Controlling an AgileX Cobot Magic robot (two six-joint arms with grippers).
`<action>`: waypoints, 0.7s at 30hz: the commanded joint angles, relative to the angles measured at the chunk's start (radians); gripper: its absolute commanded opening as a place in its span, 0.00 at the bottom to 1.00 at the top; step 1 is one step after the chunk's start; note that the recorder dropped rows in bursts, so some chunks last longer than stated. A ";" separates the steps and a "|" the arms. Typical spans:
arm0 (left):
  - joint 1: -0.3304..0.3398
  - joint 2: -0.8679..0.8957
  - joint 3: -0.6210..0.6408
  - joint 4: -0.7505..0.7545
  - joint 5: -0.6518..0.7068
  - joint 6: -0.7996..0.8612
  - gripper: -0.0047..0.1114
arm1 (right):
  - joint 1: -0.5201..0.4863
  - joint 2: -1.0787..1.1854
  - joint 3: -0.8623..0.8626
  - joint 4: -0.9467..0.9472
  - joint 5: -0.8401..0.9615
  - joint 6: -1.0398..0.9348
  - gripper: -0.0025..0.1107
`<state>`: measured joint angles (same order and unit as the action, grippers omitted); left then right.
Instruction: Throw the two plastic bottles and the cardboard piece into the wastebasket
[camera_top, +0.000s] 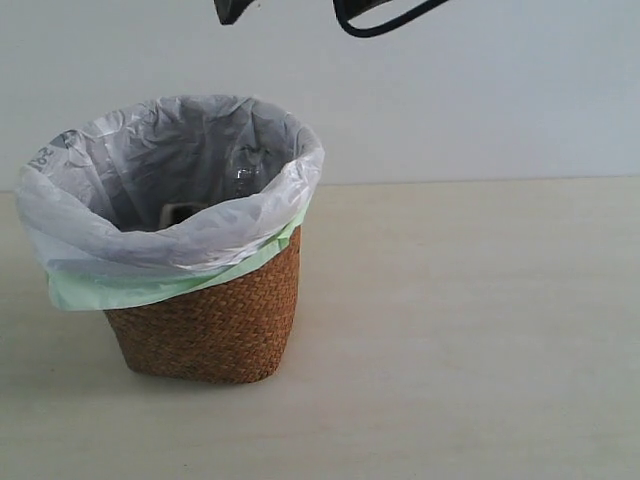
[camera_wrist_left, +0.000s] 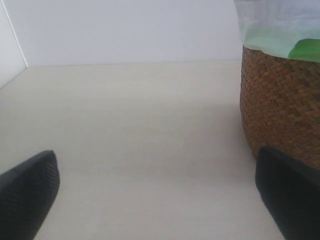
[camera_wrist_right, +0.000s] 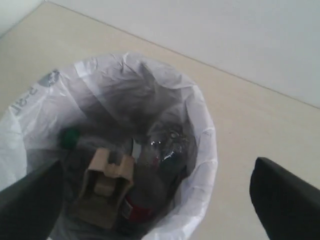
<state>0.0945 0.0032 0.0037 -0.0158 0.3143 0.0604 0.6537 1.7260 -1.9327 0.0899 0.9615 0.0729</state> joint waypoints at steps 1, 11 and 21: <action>-0.005 -0.003 -0.004 -0.002 -0.007 -0.009 0.97 | -0.006 -0.008 -0.004 -0.118 0.088 0.031 0.78; -0.005 -0.003 -0.004 -0.002 -0.007 -0.009 0.97 | -0.006 -0.023 0.003 -0.550 0.260 0.096 0.02; -0.005 -0.003 -0.004 -0.002 -0.007 -0.009 0.97 | -0.006 -0.310 0.171 -0.572 0.260 0.153 0.02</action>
<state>0.0945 0.0032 0.0037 -0.0158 0.3143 0.0604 0.6537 1.5055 -1.8234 -0.4729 1.2191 0.2114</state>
